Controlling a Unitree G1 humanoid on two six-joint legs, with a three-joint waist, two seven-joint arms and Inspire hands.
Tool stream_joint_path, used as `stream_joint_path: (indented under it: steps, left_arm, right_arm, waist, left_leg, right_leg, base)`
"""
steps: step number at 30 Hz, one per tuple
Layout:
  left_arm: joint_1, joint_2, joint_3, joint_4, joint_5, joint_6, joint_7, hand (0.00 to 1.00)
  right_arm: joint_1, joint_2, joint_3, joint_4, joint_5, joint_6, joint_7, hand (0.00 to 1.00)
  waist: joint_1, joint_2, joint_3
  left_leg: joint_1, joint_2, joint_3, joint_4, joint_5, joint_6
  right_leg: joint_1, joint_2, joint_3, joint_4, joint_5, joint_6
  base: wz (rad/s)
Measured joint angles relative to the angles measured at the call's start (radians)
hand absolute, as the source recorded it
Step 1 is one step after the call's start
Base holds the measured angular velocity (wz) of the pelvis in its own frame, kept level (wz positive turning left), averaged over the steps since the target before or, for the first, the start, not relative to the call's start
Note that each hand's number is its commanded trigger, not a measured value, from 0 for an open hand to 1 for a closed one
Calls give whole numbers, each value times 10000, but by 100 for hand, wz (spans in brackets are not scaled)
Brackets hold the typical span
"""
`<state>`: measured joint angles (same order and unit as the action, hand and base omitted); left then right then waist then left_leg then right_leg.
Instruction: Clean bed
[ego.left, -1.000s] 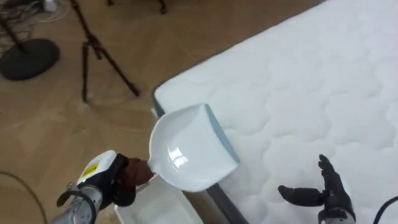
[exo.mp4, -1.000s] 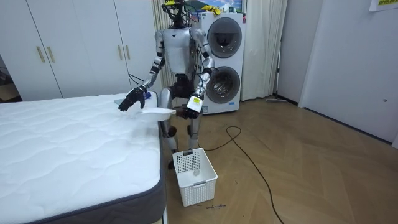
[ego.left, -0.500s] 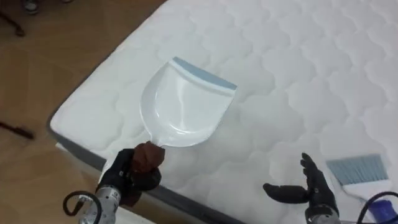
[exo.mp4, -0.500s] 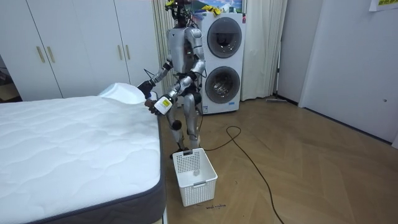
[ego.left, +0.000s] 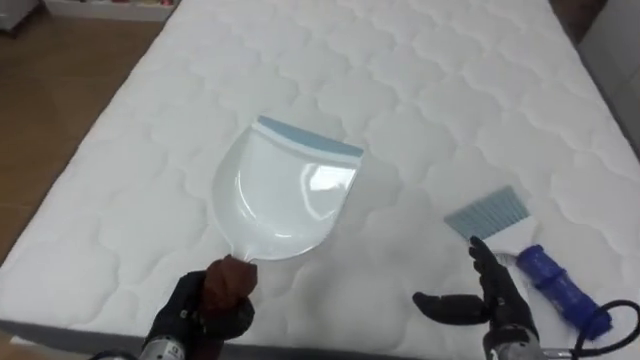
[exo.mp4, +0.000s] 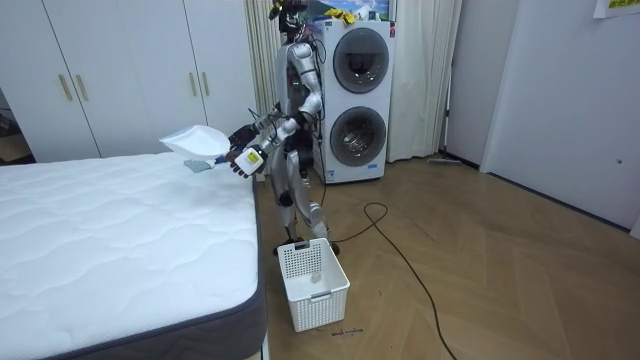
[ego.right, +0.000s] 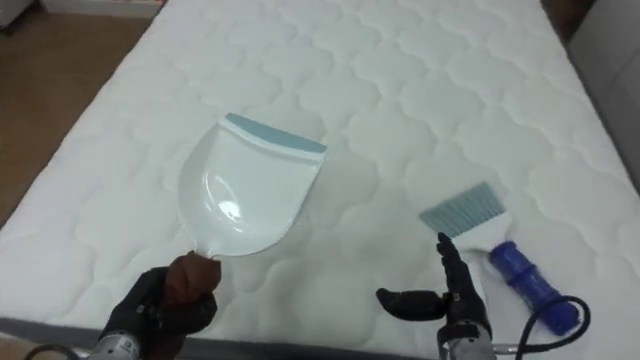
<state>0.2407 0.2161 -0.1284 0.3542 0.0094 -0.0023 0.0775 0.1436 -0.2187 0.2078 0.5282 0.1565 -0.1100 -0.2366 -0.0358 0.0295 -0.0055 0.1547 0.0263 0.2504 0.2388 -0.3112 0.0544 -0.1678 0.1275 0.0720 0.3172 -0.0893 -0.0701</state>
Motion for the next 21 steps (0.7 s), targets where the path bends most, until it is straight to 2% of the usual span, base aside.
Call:
stream_joint_path:
  steps: [1, 2, 3, 6, 8, 9, 10, 14, 18, 21]
  left_arm:
    - [1, -3, 24, -3, -1, -39, 0, 81]
    - [42, -11, 54, -3, -6, -42, 0, 19]
    - [84, -16, 72, -3, -40, -44, 0, 0]
    - [226, -13, 83, -1, -376, -57, 48, 0]
    - [265, -14, 78, -1, -679, -304, 218, 0]
    - [272, -16, 83, 0, -728, -368, 291, 0]
    - [269, -27, 89, 0, -823, -440, 429, 0]
    - [175, -113, 79, 62, -953, -492, 774, 0]
    - [188, -113, 82, 279, -897, -493, 1063, 0]
    - [215, -131, 81, 484, -858, -511, 1384, 0]
  right_arm:
    - [0, 14, -3, -20, -16, 0, 7, 0]
    - [17, 53, -3, -38, -22, 0, 14, 0]
    - [21, 73, -5, -44, -35, 0, 20, 0]
    - [19, 107, -19, -38, -73, 0, 34, 0]
    - [16, 124, -19, -32, -67, 0, 50, 0]
    - [17, 145, -28, -31, -83, 0, 62, 0]
    - [20, 198, -48, 19, -80, 0, 67, 0]
    - [30, 327, -122, 305, -68, 34, 59, 0]
    - [16, 544, -411, 975, -18, 76, -20, 0]
    - [-11, 564, -632, 1272, 49, 95, -7, 0]
  waist:
    - [-24, -11, 8]
    - [-72, -18, 12]
    - [-84, -19, 13]
    - [-135, -67, 44]
    - [-136, -177, 107]
    - [-146, -204, 122]
    - [-167, -248, 142]
    - [-211, -306, 125]
    - [-184, -332, 120]
    - [-163, -232, 134]
  left_leg:
    - [18, -5, 111, -49, 8, -15]
    - [36, -6, 221, -57, 8, -15]
    - [53, -7, 223, -59, 10, -17]
    - [105, -11, 205, -100, 10, -18]
    - [121, -40, 63, -105, 12, -19]
    - [119, -46, -6, -104, 12, -19]
    - [105, -59, -112, -128, 10, -20]
    - [75, -48, -104, -190, -164, -219]
    - [52, -87, -162, -269, -196, -193]
    - [39, 7, -219, -358, -169, -146]
  right_leg:
    - [-98, 69, 138, 68, 35, -22]
    - [-144, 138, 290, 104, 61, -42]
    - [-149, 180, 388, 105, 79, -50]
    - [-135, 328, 869, 92, 146, -74]
    - [-155, 489, 1261, 121, 225, -61]
    - [-159, 512, 1305, 113, 251, -57]
    - [-187, 523, 1316, 117, 290, -53]
    - [-440, 472, 1027, 481, 302, -67]
    - [-415, 497, 1039, 391, 438, -1]
    - [-201, 475, 1002, -110, 702, 45]
  base:
    - [-45]
    - [-44]
    - [-46]
    - [-43]
    - [-30]
    - [-25]
    - [-14]
    - [0]
    - [1]
    - [5]
